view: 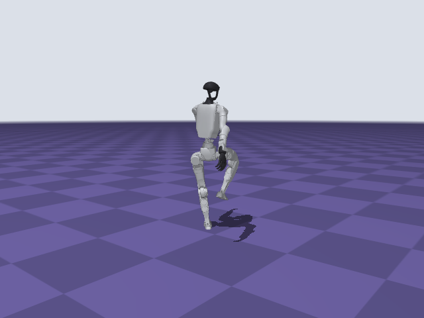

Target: In place motions

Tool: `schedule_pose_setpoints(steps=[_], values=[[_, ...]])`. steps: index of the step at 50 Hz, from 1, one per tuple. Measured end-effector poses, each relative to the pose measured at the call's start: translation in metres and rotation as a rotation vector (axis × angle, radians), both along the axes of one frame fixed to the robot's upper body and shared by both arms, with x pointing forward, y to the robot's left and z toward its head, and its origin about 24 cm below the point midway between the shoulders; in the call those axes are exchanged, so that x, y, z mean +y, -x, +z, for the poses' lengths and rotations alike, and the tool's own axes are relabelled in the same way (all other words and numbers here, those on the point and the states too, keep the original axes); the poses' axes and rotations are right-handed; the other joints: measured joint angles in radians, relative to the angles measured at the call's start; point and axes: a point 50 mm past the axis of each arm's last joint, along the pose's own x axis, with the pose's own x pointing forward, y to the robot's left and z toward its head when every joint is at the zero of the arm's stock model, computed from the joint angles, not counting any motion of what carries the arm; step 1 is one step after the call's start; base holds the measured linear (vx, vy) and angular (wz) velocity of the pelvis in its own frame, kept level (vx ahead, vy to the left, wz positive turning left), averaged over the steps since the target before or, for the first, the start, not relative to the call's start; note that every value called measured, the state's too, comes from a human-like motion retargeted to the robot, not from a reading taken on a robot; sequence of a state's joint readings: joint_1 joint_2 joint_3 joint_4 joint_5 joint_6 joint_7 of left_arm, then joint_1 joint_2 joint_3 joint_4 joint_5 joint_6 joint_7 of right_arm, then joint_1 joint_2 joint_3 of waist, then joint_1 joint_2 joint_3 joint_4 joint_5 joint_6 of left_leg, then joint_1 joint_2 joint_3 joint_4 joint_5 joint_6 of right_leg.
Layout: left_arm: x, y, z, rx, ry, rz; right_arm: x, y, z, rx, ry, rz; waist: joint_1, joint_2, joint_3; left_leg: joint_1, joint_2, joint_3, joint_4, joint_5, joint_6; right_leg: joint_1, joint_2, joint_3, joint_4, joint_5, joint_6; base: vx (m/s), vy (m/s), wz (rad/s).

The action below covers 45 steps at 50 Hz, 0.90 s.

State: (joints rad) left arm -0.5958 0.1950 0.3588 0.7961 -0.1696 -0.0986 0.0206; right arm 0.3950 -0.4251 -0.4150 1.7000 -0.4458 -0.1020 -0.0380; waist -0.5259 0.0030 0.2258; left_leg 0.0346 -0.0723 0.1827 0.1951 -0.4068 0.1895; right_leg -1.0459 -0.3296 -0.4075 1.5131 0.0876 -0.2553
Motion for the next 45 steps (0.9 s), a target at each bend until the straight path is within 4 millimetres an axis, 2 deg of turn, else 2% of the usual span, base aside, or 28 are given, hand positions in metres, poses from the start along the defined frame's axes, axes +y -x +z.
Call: schedule_pose_setpoints(steps=[3,7,10,12,15,16,17,18,22,23,25,28,30,32,39,45], values=[[-0.006,0.01,-0.024,0.058,0.078,-0.005,0.004,-0.019,-0.011,-0.063,-0.028,0.013,0.047,-0.001,-0.026,0.008,-0.006,0.049,-0.023,0.001,-0.009,0.137,0.004,-0.004,-0.077,0.018,0.01,0.04,-0.07,-0.79],[-0.013,0.037,-0.072,0.205,0.172,-0.01,0.016,-0.065,-0.033,-0.187,-0.115,0.077,0.116,0.013,-0.05,0.024,0.01,0.107,-0.06,0.003,-0.035,0.382,0.069,0.042,-0.255,0.075,0.081,-0.01,-0.06,-0.86],[-0.023,0.074,-0.117,0.363,0.233,-0.02,0.032,-0.102,-0.048,-0.275,-0.197,0.139,0.18,0.032,-0.081,0.038,0.027,0.154,-0.092,0.002,-0.059,0.599,0.185,0.094,-0.51,0.15,0.141,0.05,-0.09,-0.87],[-0.036,0.103,-0.146,0.479,0.296,-0.033,0.044,-0.123,-0.055,-0.334,-0.248,0.175,0.217,0.041,-0.111,0.045,0.023,0.176,-0.107,-0.003,-0.067,0.751,0.254,0.162,-0.738,0.197,0.201,0.1,-0.1,-0.49],[-0.061,0.15,-0.182,0.638,0.41,-0.053,0.061,-0.155,-0.063,-0.426,-0.31,0.236,0.281,0.014,-0.172,0.038,-0.039,0.198,-0.125,-0.013,-0.067,0.972,0.274,0.259,-1.125,0.22,0.312,0.1,-0.11,-0.38],[-0.067,0.164,-0.191,0.681,0.442,-0.053,0.066,-0.166,-0.064,-0.453,-0.33,0.262,0.309,0.001,-0.185,0.038,-0.056,0.211,-0.129,-0.016,-0.07,1.03,0.27,0.256,-1.226,0.088,0.321,0.05,-0.12,-0.63],[-0.071,0.179,-0.199,0.722,0.471,-0.051,0.072,-0.177,-0.065,-0.478,-0.352,0.288,0.339,-0.012,-0.195,0.043,-0.071,0.228,-0.136,-0.019,-0.075,1.081,0.263,0.225,-1.314,-0.013,0.317,0.03,-0.12,-0.86],[-0.073,0.193,-0.205,0.759,0.493,-0.047,0.078,-0.187,-0.067,-0.499,-0.377,0.315,0.373,-0.026,-0.202,0.056,-0.083,0.253,-0.148,-0.022,-0.082,1.114,0.252,0.136,-1.373,-0.053,0.285,0.05,-0.15,-0.96],[-0.081,0.241,-0.222,0.902,0.532,-0.058,0.098,-0.215,-0.068,-0.554,-0.468,0.396,0.49,-0.036,-0.247,0.054,-0.082,0.307,-0.176,-0.013,-0.104,1.114,0.239,0.22,-1.489,0.024,0.349,0.02,-0.18,-0.57],[-0.085,0.253,-0.225,0.939,0.534,-0.065,0.101,-0.225,-0.067,-0.581,-0.479,0.42,0.497,-0.033,-0.256,0.042,-0.073,0.299,-0.177,-0.011,-0.109,1.105,0.232,0.152,-1.495,0.028,0.354,-0.09,-0.18,0.26],[-0.085,0.27,-0.229,0.983,0.539,-0.047,0.105,-0.243,-0.064,-0.628,-0.494,0.492,0.497,-0.041,-0.255,0.034,-0.073,0.311,-0.18,-0.006,-0.115,1.086,0.245,0.188,-1.491,0.024,0.33,-0.12,-0.19,0.2],[-0.077,0.281,-0.231,1.014,0.54,-0.03,0.109,-0.267,-0.06,-0.69,-0.496,0.588,0.438,-0.04,-0.213,0.036,-0.063,0.303,-0.178,0.007,-0.121,1.089,0.249,0.179,-1.479,0.014,0.32,-0.21,-0.12,0.5],[-0.075,0.287,-0.233,1.059,0.535,-0.028,0.11,-0.269,-0.059,-0.7,-0.491,0.595,0.396,-0.038,-0.195,0.036,-0.056,0.29,-0.175,0.013,-0.125,1.098,0.248,0.153,-1.481,0.009,0.319,-0.21,-0.08,0.72],[-0.074,0.295,-0.234,1.101,0.532,-0.019,0.106,-0.258,-0.061,-0.672,-0.486,0.556,0.377,-0.036,-0.19,0.035,-0.049,0.277,-0.171,0.016,-0.129,1.109,0.25,0.14,-1.487,0.007,0.319,-0.08,-0.06,0.48],[-0.068,0.333,-0.237,1.275,0.526,0.053,0.081,-0.172,-0.067,-0.422,-0.391,0.398,0.457,-0.033,-0.22,0.035,-0.035,0.285,-0.179,0.019,-0.15,1.101,0.261,0.141,-1.488,0.003,0.307,0.06,-0.09,-0.07],[-0.056,0.359,-0.236,1.378,0.488,0.037,0.065,-0.126,-0.06,-0.231,-0.328,0.407,0.428,-0.016,-0.212,0.046,-0.022,0.27,-0.188,0.015,-0.165,1.105,0.277,0.146,-1.49,-0.002,0.3,-0.03,-0.03,-0.06]])
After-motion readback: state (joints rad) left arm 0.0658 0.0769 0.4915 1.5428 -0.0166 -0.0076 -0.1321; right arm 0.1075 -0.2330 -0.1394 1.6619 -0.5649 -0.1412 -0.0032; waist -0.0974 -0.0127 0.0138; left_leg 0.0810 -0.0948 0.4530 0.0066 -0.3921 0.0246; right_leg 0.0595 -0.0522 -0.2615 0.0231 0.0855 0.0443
